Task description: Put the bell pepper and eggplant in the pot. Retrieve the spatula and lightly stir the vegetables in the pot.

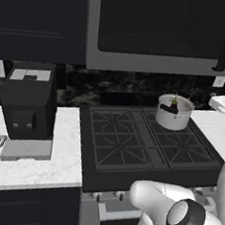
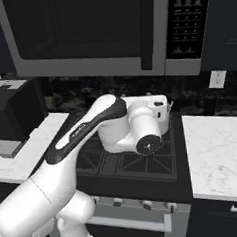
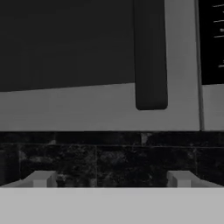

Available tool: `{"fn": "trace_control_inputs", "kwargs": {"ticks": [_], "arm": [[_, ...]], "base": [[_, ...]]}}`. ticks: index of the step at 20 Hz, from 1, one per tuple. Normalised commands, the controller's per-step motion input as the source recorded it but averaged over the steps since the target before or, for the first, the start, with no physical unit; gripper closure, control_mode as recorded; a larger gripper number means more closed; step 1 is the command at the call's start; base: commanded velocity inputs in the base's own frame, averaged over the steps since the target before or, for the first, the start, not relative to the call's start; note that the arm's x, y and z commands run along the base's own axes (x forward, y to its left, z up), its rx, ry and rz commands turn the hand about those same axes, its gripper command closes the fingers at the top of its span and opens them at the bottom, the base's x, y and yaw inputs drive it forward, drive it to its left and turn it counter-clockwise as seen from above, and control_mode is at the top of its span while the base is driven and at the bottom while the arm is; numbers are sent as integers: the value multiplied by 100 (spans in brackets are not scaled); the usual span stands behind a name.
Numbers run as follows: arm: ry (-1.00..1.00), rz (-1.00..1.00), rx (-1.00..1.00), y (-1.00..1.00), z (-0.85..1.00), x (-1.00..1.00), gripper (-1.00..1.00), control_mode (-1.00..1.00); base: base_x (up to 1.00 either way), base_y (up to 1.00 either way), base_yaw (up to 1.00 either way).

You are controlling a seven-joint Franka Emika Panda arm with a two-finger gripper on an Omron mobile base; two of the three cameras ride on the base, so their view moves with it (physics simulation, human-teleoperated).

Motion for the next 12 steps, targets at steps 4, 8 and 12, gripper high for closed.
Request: {"fn": "trace_control_inputs", "kwargs": {"ticks": [4, 8, 12], "arm": [[28, 0, -2, 50, 67, -82, -100, -100], [26, 0, -10, 75, 27, -76, -100, -100], [31, 0, -11, 85, 5, -66, -100, -100]], "base": [[0, 0, 0], [0, 0, 0], [0, 0, 0]]}}
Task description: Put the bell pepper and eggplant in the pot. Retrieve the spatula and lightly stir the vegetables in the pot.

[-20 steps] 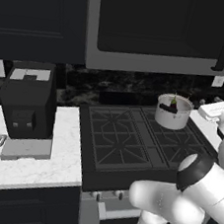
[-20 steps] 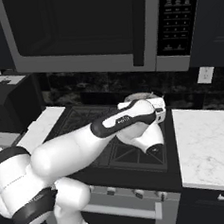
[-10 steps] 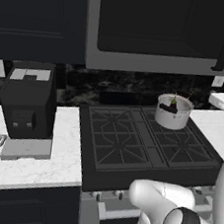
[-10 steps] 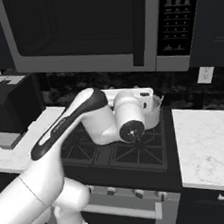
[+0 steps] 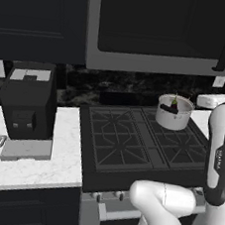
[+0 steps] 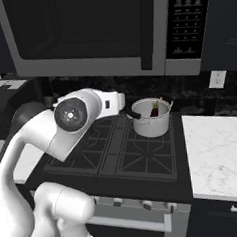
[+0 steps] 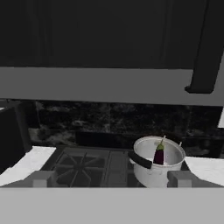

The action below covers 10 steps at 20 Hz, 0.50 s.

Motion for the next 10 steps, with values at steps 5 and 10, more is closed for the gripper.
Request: {"fn": "trace_control_inputs", "kwargs": {"ticks": [5, 10], "arm": [[35, 0, -8, 83, 2, -46, -100, -100], [43, -6, -3, 47, 8, -6, -100, -100]], "base": [[0, 0, 0], [0, 0, 0]]}}
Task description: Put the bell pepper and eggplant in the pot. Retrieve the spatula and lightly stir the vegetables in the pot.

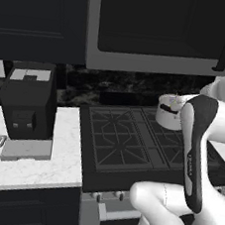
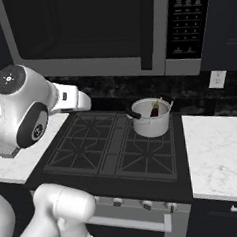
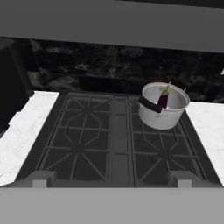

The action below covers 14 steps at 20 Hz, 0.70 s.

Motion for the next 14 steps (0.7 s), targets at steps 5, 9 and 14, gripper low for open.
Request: {"fn": "trace_control_inputs", "kwargs": {"ticks": [5, 9, 14], "arm": [[39, -7, 0, 9, 2, -8, -100, -100], [20, -3, 0, 0, -22, -33, -100, -100], [6, -1, 0, 0, -25, -26, -100, -100]], "base": [[0, 0, 0], [0, 0, 0], [0, 0, 0]]}}
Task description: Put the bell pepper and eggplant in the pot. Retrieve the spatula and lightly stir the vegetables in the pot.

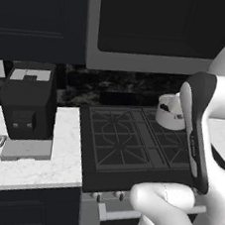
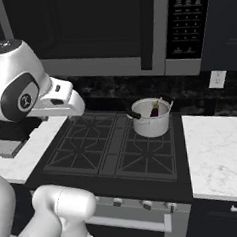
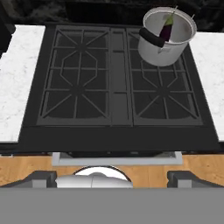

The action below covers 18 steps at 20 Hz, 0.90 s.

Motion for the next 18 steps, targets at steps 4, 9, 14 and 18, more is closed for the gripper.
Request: {"fn": "trace_control_inputs", "kwargs": {"ticks": [4, 9, 14, 18], "arm": [[4, 0, 0, 0, -14, -9, -100, 100], [0, 0, 0, 0, 0, 0, -100, 100], [0, 0, 0, 0, 0, 0, -100, 100], [0, 0, 0, 0, 0, 0, -100, 100]], "base": [[-5, 5, 0], [-19, 88, 0], [-13, 100, 0], [-12, 97, 0]]}}
